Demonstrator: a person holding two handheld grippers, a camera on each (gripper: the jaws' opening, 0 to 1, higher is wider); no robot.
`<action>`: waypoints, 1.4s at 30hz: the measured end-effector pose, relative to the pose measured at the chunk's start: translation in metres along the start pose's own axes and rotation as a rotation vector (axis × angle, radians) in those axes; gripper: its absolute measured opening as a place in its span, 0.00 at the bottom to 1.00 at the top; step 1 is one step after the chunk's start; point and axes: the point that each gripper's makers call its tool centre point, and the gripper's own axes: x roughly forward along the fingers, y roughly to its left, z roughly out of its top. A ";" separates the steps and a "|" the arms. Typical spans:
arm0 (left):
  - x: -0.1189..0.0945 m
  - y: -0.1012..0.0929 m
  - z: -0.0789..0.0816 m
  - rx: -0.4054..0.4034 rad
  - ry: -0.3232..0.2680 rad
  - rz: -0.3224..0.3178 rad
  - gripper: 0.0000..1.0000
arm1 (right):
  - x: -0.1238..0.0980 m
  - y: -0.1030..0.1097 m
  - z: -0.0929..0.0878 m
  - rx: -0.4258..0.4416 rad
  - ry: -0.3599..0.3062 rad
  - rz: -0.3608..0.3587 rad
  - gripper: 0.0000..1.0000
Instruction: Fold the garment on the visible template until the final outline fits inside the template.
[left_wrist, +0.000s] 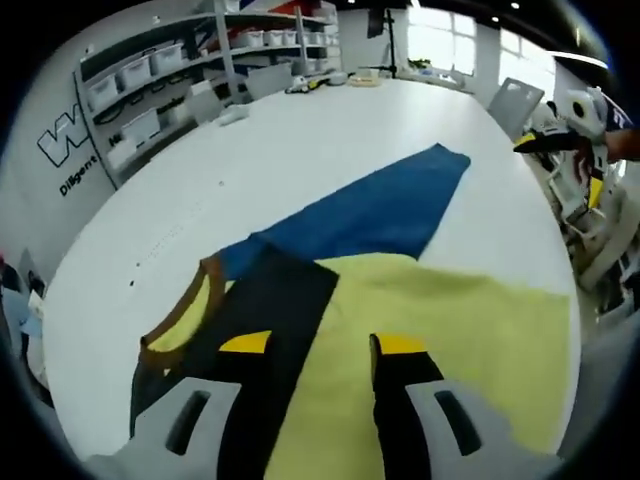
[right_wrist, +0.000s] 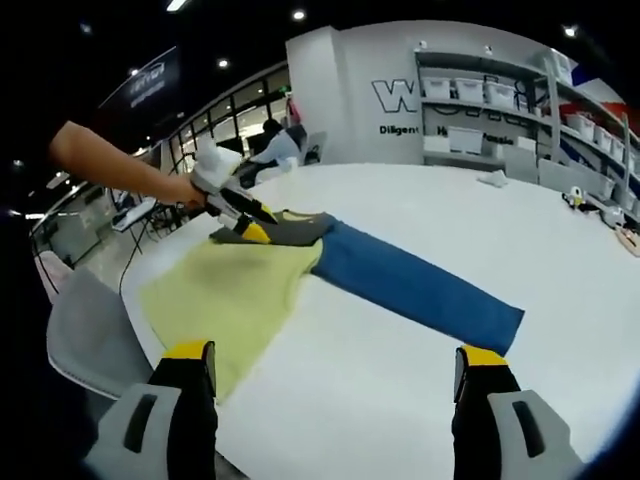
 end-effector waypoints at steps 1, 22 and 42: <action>0.000 -0.003 0.001 0.020 -0.008 -0.007 0.45 | 0.001 -0.002 0.000 -0.001 0.003 0.000 0.97; -0.027 -0.025 0.003 0.007 -0.118 -0.056 0.99 | 0.029 -0.109 -0.010 -0.007 0.099 -0.193 0.58; -0.077 -0.024 -0.033 0.014 -0.106 -0.055 0.99 | 0.036 -0.179 -0.034 0.230 0.148 -0.436 0.28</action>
